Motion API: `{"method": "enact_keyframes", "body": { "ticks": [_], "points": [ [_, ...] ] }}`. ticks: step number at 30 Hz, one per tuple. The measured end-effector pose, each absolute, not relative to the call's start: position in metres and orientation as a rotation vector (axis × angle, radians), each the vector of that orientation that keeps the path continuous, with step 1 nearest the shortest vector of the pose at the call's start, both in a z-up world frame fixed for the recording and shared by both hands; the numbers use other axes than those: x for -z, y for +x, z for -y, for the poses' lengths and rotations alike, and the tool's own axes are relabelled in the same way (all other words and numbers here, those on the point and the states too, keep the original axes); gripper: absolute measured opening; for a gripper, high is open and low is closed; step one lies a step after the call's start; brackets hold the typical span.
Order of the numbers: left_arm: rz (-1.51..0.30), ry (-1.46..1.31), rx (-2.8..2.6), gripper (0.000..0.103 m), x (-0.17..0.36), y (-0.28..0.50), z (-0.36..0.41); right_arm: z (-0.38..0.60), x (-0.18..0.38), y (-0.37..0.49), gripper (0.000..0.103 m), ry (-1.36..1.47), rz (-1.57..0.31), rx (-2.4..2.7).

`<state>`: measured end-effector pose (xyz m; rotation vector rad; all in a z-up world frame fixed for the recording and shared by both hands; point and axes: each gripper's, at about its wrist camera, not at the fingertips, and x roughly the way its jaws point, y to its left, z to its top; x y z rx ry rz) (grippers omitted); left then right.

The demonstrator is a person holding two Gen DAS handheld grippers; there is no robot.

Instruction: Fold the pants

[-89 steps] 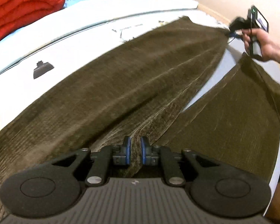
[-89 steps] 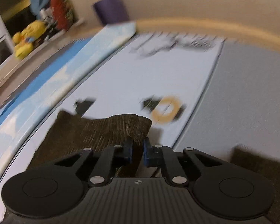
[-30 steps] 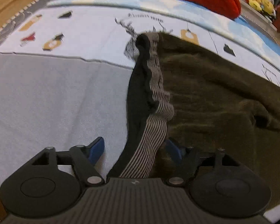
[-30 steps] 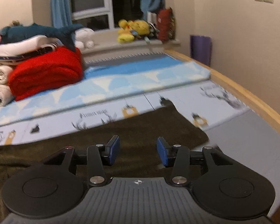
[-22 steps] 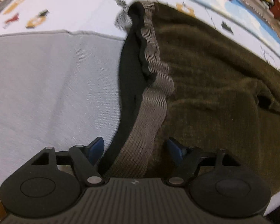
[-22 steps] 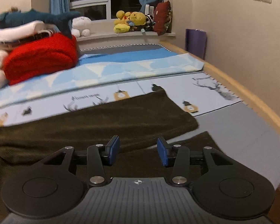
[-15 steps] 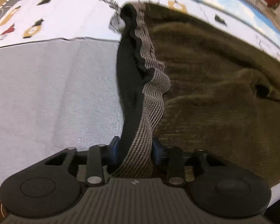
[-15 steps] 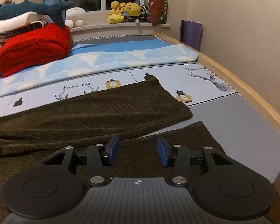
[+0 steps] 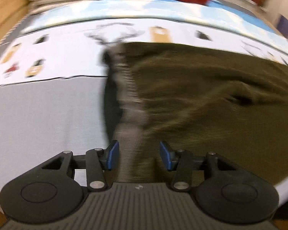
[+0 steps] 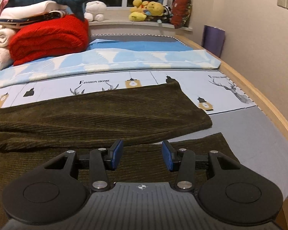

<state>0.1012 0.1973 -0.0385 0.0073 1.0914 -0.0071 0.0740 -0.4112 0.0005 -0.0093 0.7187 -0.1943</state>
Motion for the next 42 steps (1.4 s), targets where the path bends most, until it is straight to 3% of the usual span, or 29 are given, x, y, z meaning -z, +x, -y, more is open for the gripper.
{"method": "enact_keyframes", "body": {
  "ticks": [5,9,18,42],
  "points": [
    [-1.312,0.255,0.044,0.049,0.088,0.103,-0.174,0.416,0.002,0.073,0.049,-0.015,-0.738,0.203],
    [-1.257,0.226,0.047,0.049,0.071,0.106,-0.169,0.419,0.002,0.073,0.05,-0.002,-0.736,0.209],
    [-1.083,0.125,0.041,0.072,0.034,0.113,-0.158,0.417,0.005,0.08,0.05,0.003,-0.738,0.204],
    [-0.878,-0.042,-0.125,0.072,0.012,0.148,-0.17,0.401,-0.005,0.094,0.049,0.02,-0.594,0.195]
  ]
}}
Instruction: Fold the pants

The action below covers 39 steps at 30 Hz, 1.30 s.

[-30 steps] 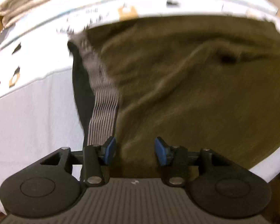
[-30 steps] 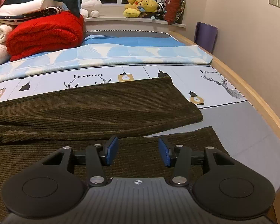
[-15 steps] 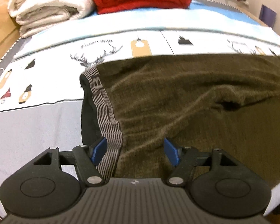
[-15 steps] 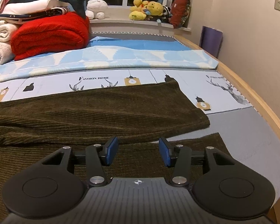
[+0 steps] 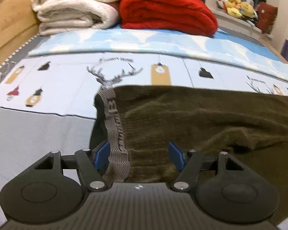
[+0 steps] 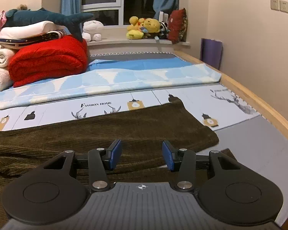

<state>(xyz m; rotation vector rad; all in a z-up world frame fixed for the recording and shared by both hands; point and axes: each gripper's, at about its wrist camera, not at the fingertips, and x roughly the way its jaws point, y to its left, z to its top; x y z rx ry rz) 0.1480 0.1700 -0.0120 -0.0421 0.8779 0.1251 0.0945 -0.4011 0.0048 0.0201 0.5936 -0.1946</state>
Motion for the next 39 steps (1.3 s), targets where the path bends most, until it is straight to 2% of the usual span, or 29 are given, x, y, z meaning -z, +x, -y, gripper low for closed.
{"method": "enact_keyframes", "body": {
  "ticks": [4,7,15,18,20,22,24,26,27,28,29,32,34,39],
  "points": [
    [-0.803,-0.046,-0.139,0.079,0.004,0.151,-0.17,0.391,-0.003,0.101,0.055,-0.016,-0.613,0.185],
    [-0.783,-0.011,-0.169,0.079,0.005,0.158,-0.167,0.382,-0.006,0.105,0.06,-0.029,-0.598,0.169],
    [-0.791,-0.022,-0.156,0.077,0.015,0.191,-0.162,0.363,-0.009,0.116,0.061,-0.049,-0.613,0.104],
    [-0.772,0.018,-0.147,0.058,0.02,0.207,-0.159,0.362,-0.01,0.122,0.061,-0.017,-0.626,0.094],
    [-0.764,0.03,-0.108,0.02,0.025,0.218,-0.157,0.362,-0.01,0.126,0.061,0.003,-0.637,0.087],
    [-0.753,0.047,-0.064,0.012,0.03,0.229,-0.153,0.362,-0.01,0.129,0.059,0.011,-0.647,0.077],
    [-0.733,0.083,-0.037,0.012,0.037,0.242,-0.147,0.361,-0.01,0.131,0.053,0.019,-0.652,0.064],
    [-0.732,0.11,-0.033,0.013,0.045,0.257,-0.143,0.363,-0.011,0.132,0.026,0.038,-0.652,0.045],
    [-0.73,0.115,-0.037,0.015,0.048,0.264,-0.143,0.364,-0.011,0.133,0.023,0.044,-0.657,0.038],
    [-0.733,0.124,-0.043,0.025,0.053,0.273,-0.142,0.365,-0.01,0.134,0.022,0.043,-0.662,0.038],
    [-0.744,0.131,-0.05,0.042,0.057,0.282,-0.142,0.365,-0.009,0.135,0.022,0.035,-0.667,0.042],
    [-0.772,0.141,-0.031,0.069,0.069,0.305,-0.144,0.368,-0.006,0.138,0.022,0.023,-0.678,0.048],
    [-0.807,0.162,-0.015,0.078,0.078,0.317,-0.145,0.372,-0.003,0.14,0.022,0.023,-0.688,0.052],
    [-0.871,0.2,-0.022,0.079,0.102,0.342,-0.153,0.382,0.002,0.143,0.022,0.028,-0.705,0.073]
  ]
}}
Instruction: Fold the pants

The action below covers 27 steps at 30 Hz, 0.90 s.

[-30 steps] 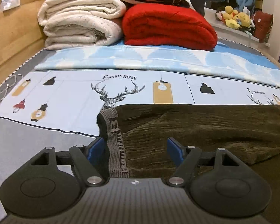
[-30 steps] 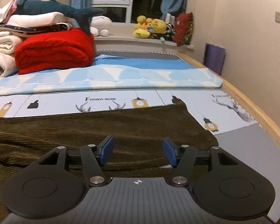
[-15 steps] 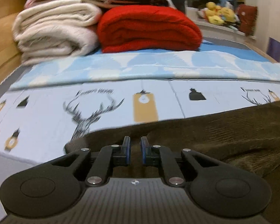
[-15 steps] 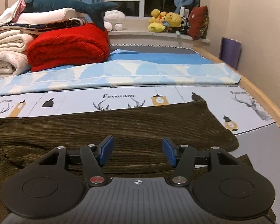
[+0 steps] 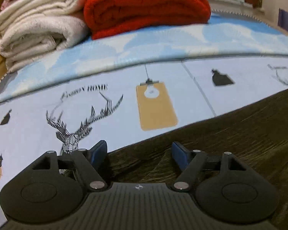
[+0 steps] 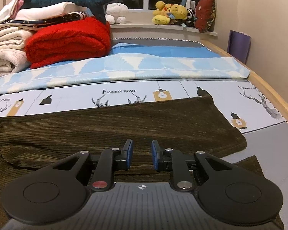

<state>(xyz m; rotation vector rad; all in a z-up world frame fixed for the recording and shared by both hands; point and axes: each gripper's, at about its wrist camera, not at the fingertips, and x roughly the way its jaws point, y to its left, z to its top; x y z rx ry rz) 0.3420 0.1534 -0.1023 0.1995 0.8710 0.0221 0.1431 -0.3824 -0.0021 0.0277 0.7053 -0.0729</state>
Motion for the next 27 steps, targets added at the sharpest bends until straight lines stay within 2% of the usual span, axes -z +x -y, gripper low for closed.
{"method": "enact_keyframes", "body": {
  "ticks": [1,3,5,7,14,20,24,27],
  "points": [
    [-0.878,0.21,-0.02,0.078,0.105,0.344,-0.153,0.384,0.003,0.144,0.022,0.027,-0.711,0.076],
    [-0.889,0.244,-0.013,0.065,0.111,0.345,-0.151,0.385,0.004,0.144,0.022,0.025,-0.717,0.08],
    [-0.893,0.277,0.016,0.014,0.111,0.342,-0.145,0.386,0.005,0.145,0.022,0.019,-0.722,0.084],
    [-0.893,0.324,0.019,0.005,0.108,0.337,-0.139,0.387,0.005,0.144,0.022,0.017,-0.723,0.086],
    [-0.819,0.313,0.005,0.003,0.053,0.287,-0.121,0.391,0.005,0.139,0.022,0.013,-0.738,0.138],
    [-0.793,0.342,0.121,0.003,0.004,0.181,-0.095,0.407,0.013,0.13,0.022,0.094,-0.789,0.194],
    [-0.849,0.278,0.197,0.003,-0.006,0.113,-0.097,0.413,0.014,0.121,0.022,0.159,-0.798,0.211],
    [-0.918,0.142,0.212,0.009,-0.002,0.088,-0.115,0.41,0.015,0.117,0.022,0.153,-0.806,0.203]
  ]
}}
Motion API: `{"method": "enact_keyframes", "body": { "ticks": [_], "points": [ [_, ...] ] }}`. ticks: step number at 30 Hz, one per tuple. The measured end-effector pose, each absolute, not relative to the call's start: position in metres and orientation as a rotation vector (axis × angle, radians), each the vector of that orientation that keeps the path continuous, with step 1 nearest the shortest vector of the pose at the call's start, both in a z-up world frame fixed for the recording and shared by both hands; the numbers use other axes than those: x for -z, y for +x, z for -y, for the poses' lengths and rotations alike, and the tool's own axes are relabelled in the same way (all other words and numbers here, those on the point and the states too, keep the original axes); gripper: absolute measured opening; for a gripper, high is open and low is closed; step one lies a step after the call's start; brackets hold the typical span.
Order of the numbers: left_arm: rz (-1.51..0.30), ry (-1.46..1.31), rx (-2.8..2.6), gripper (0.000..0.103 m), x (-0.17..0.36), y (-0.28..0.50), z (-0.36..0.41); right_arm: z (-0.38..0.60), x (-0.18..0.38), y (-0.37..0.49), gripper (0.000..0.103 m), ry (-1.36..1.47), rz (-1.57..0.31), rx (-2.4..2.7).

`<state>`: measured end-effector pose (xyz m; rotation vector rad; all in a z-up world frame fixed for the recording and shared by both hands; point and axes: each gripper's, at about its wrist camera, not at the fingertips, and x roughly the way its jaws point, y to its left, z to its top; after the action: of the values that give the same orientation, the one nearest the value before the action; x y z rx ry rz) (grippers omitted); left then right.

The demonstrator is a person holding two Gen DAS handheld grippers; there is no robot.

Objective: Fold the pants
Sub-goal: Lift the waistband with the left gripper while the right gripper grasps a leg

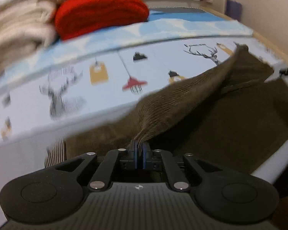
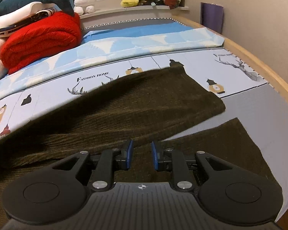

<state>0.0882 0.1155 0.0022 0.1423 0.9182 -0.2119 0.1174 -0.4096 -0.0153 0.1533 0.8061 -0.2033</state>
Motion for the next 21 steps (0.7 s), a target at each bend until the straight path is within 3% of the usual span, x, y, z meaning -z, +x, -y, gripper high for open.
{"method": "enact_keyframes", "body": {
  "ticks": [3,5,8,12,15,21],
  "points": [
    [-0.951,-0.098,0.121,0.016,-0.002,0.085,-0.155,0.406,0.015,0.115,0.022,0.136,-0.807,0.188],
    [-0.992,-0.278,0.089,0.044,0.003,0.09,-0.181,0.406,0.015,0.115,0.022,0.139,-0.807,0.186],
    [-1.105,-0.432,0.025,0.053,0.024,0.102,-0.202,0.406,0.015,0.117,0.022,0.164,-0.812,0.185],
    [-1.213,-0.562,-0.039,0.057,0.056,0.115,-0.217,0.405,0.016,0.118,0.022,0.184,-0.811,0.162],
    [-1.25,-0.624,-0.106,0.07,0.075,0.122,-0.224,0.403,0.015,0.12,0.023,0.187,-0.8,0.146],
    [-1.184,-0.75,-0.209,0.07,0.083,0.138,-0.242,0.405,0.015,0.136,0.026,0.265,-0.795,0.115]
  ]
}}
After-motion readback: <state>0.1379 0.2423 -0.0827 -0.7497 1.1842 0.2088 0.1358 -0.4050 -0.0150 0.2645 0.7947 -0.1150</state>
